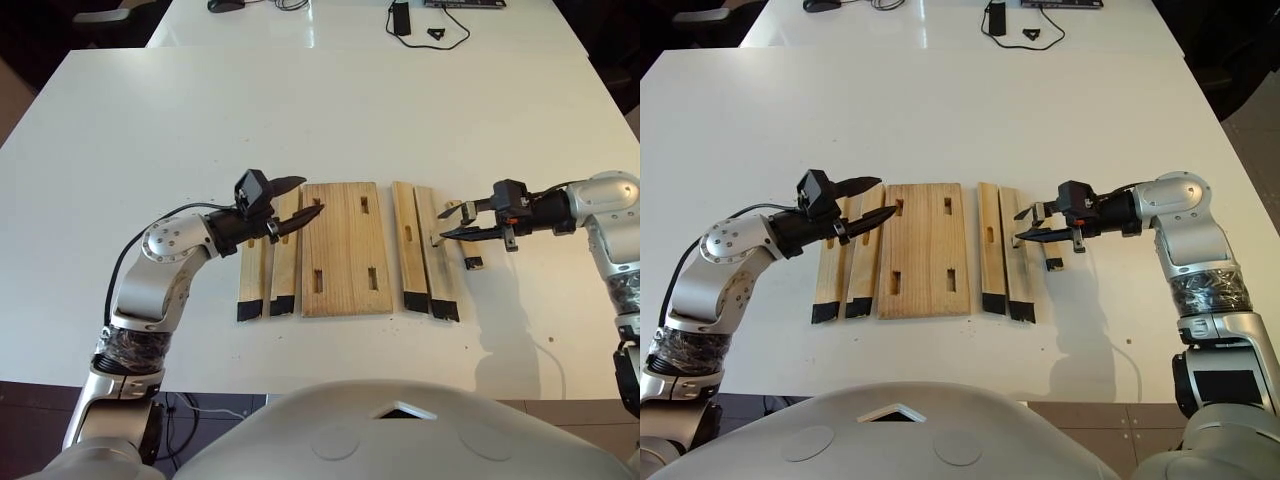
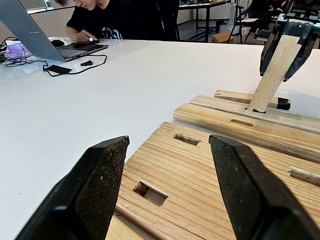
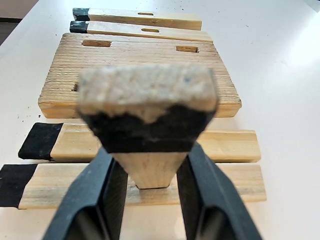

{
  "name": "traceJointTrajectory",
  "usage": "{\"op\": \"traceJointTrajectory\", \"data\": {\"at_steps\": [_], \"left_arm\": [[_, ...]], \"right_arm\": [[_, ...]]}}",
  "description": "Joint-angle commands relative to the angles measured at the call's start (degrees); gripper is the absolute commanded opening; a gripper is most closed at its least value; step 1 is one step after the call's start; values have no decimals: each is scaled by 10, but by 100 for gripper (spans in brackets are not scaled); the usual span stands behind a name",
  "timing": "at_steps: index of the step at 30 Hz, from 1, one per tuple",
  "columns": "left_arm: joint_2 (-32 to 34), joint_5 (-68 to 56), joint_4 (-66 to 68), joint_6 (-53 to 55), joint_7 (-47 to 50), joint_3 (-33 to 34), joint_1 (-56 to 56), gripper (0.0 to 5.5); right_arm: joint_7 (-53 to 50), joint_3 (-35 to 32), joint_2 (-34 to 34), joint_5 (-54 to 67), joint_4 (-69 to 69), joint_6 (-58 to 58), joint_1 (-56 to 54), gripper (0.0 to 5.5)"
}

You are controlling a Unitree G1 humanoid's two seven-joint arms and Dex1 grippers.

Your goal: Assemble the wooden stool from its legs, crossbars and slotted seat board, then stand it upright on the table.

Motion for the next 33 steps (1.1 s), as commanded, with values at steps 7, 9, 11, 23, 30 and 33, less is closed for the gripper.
{"op": "traceJointTrajectory", "data": {"at_steps": [7,9,11,23,30,33], "left_arm": [[-14,18,-11,2,5,-16,9,297],[-16,19,-14,4,6,-18,11,297],[-16,18,-16,5,7,-18,13,297],[-23,27,-25,4,14,-26,26,297],[-25,32,-26,3,19,-24,27,297],[-26,34,-29,2,22,-23,32,297]], "right_arm": [[39,109,30,-104,184,-9,-21,127],[45,121,31,-109,189,-16,-13,127],[48,128,30,-108,179,-19,-4,127],[-13,92,43,-83,136,-17,-16,195],[-34,37,43,-44,94,8,-12,263],[-39,-9,17,-8,20,40,19,263]]}}
